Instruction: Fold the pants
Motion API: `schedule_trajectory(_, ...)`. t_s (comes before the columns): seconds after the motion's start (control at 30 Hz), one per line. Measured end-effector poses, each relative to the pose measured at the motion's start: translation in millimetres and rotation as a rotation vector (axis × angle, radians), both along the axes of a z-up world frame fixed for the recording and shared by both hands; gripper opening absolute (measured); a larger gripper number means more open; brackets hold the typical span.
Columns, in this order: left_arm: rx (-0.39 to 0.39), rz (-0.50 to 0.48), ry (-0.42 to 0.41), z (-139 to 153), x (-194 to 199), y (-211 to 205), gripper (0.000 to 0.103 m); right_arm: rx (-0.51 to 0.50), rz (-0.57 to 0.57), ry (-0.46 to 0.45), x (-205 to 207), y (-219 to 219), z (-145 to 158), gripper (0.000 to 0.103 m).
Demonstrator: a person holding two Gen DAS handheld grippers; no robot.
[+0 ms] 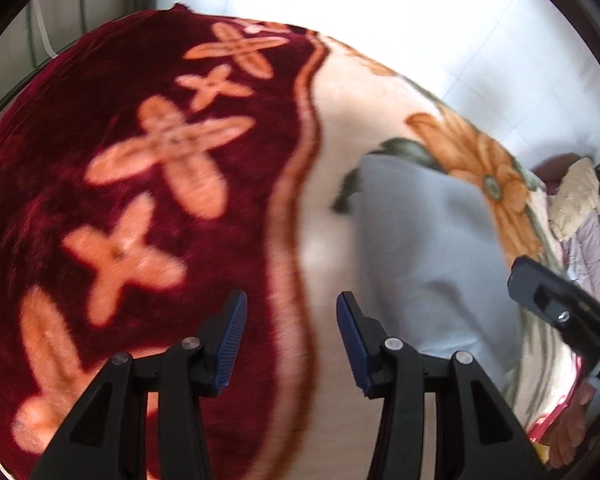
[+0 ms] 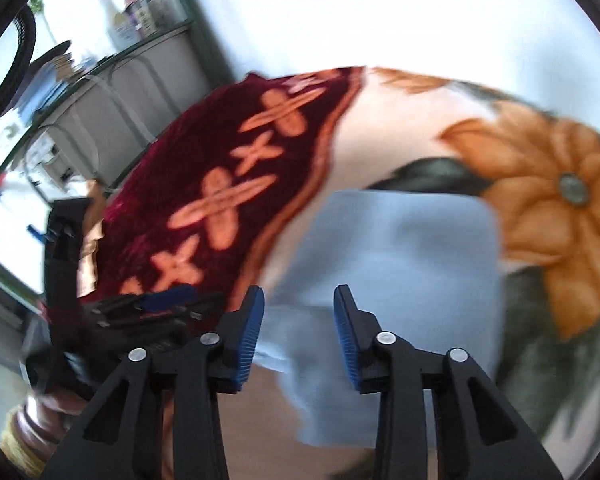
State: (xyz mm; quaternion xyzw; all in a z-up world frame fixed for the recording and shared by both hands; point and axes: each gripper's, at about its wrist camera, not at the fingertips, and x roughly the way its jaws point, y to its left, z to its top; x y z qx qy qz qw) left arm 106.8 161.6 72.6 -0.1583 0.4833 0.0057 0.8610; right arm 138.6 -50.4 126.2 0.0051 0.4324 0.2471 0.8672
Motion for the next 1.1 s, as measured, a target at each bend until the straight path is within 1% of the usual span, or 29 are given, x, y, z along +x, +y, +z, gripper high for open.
schedule_trajectory(0.07,-0.020,-0.020,-0.015,8.2,9.1,-12.2,0.055,-0.012,-0.074,0.017,8.8,-24.0,-6.1,0.039)
schedule_trajectory(0.1,-0.028,-0.025,-0.020,10.5,13.7,-16.7,0.057,-0.007,-0.096,0.032,12.5,-30.5,-8.7,0.039)
schedule_trajectory(0.13,-0.044,-0.035,-0.030,13.6,19.4,-24.3,0.061,0.006,-0.123,0.054,16.3,-40.8,-13.7,0.039)
schedule_trajectory(0.17,-0.059,-0.049,-0.036,14.2,25.1,-30.5,0.068,0.019,-0.149,0.071,20.0,-49.1,-19.7,0.039)
schedule_trajectory(0.23,-0.069,-0.072,-0.019,8.4,37.5,-41.7,0.074,0.026,-0.191,0.089,26.3,-61.1,-30.8,0.039)
schedule_trajectory(0.27,-0.070,-0.077,-0.003,4.1,42.6,-46.0,0.074,0.031,-0.208,0.103,29.6,-65.9,-37.0,0.040)
schedule_trajectory(0.33,-0.072,-0.075,0.038,-8.1,52.6,-50.7,0.074,0.054,-0.224,0.135,35.8,-74.0,-51.0,0.052)
schedule_trajectory(0.37,-0.070,-0.066,0.058,-14.9,55.4,-51.5,0.074,0.059,-0.229,0.138,37.2,-77.1,-54.9,0.054)
schedule_trajectory(0.43,-0.069,-0.052,0.083,-28.0,57.5,-50.5,0.074,0.060,-0.235,0.144,39.4,-81.9,-62.7,0.065)
schedule_trajectory(0.53,-0.102,-0.032,0.105,-46.0,53.7,-46.4,0.076,0.111,-0.229,0.196,42.1,-88.1,-80.1,0.066)
schedule_trajectory(0.57,-0.112,-0.028,0.103,-49.5,52.5,-44.9,0.076,0.138,-0.232,0.227,44.1,-90.6,-88.9,0.066)
schedule_trajectory(0.63,-0.127,-0.023,0.093,-53.1,50.0,-43.1,0.076,0.192,-0.239,0.264,45.2,-96.2,-100.7,0.071)
schedule_trajectory(0.7,-0.127,-0.026,0.084,-53.7,48.0,-44.8,0.076,0.253,-0.247,0.277,44.1,-102.1,-109.6,0.072)
schedule_trajectory(0.73,-0.134,-0.030,0.083,-54.1,46.9,-46.4,0.074,0.265,-0.246,0.272,42.6,-102.5,-110.5,0.072)
schedule_trajectory(0.77,-0.147,-0.037,0.081,-54.3,44.4,-47.1,0.069,0.267,-0.239,0.269,41.3,-102.0,-110.0,0.071)
schedule_trajectory(0.8,-0.172,-0.047,0.080,-55.1,43.3,-49.5,0.063,0.279,-0.221,0.271,40.2,-100.5,-109.3,0.062)
schedule_trajectory(0.83,-0.211,-0.056,0.079,-56.0,42.6,-51.5,0.049,0.292,-0.214,0.278,39.5,-99.6,-109.0,0.056)
schedule_trajectory(0.87,-0.260,-0.058,0.084,-57.8,42.1,-53.1,0.041,0.299,-0.222,0.281,38.3,-100.2,-107.6,0.054)
schedule_trajectory(0.9,-0.276,-0.041,0.084,-58.5,41.5,-52.5,0.040,0.302,-0.222,0.280,37.9,-100.1,-106.2,0.049)
schedule_trajectory(0.93,-0.289,-0.031,0.081,-58.1,41.2,-51.8,0.034,0.312,-0.220,0.276,36.0,-101.4,-103.1,0.045)
schedule_trajectory(0.97,-0.307,-0.025,0.077,-56.5,40.5,-50.7,0.028,0.322,-0.219,0.274,34.5,-102.6,-100.6,0.043)
schedule_trajectory(1.03,-0.318,-0.030,0.060,-47.7,37.4,-50.6,0.024,0.342,-0.213,0.260,30.0,-104.7,-91.7,0.039)
schedule_trajectory(1.1,-0.301,-0.055,0.037,-35.3,32.7,-54.6,0.022,0.353,-0.210,0.229,21.7,-106.2,-78.3,0.037)
